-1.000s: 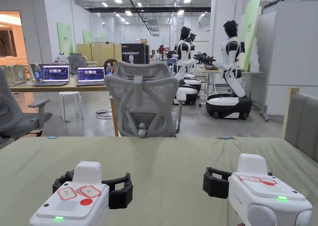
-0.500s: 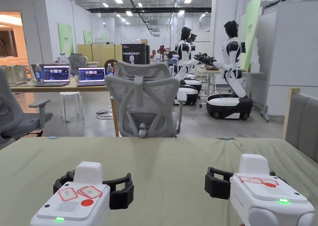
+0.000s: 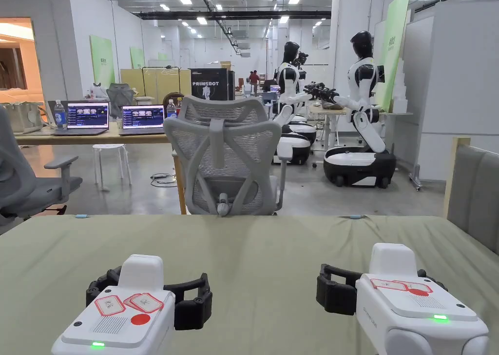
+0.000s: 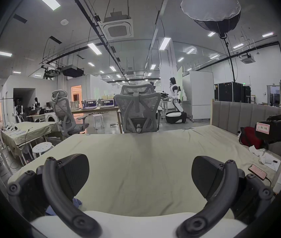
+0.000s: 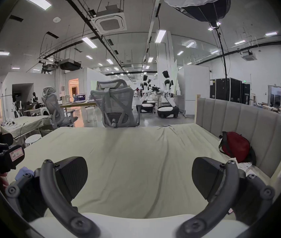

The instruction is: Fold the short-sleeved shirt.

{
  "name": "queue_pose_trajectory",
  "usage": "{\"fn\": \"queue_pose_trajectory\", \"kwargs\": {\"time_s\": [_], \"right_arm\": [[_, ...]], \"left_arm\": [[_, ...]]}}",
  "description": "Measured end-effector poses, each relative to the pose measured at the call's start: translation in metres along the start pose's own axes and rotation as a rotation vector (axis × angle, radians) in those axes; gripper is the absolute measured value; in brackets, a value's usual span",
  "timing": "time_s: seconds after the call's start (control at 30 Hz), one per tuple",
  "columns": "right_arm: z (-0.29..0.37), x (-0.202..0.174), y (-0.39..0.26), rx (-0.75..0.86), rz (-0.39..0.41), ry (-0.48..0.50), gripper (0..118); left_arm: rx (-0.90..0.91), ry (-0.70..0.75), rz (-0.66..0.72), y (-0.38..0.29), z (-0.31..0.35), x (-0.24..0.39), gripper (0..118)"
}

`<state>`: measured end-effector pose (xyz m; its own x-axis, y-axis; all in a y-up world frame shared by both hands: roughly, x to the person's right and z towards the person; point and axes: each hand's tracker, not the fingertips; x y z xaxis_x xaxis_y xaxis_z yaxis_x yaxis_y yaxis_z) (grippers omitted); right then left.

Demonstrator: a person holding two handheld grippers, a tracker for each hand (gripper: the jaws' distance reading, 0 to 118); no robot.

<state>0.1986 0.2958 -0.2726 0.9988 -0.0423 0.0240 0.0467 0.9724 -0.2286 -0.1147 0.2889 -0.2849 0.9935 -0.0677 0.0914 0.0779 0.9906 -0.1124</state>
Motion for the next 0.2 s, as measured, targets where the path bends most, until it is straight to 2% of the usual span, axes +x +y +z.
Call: {"fn": "queue_pose_trajectory", "kwargs": {"time_s": [0.2], "right_arm": [[0.0018, -0.0020, 0.0001, -0.008, 0.046, 0.038, 118]], "left_arm": [[0.004, -0.002, 0.001, -0.0005, -0.0016, 0.0000, 118]]}}
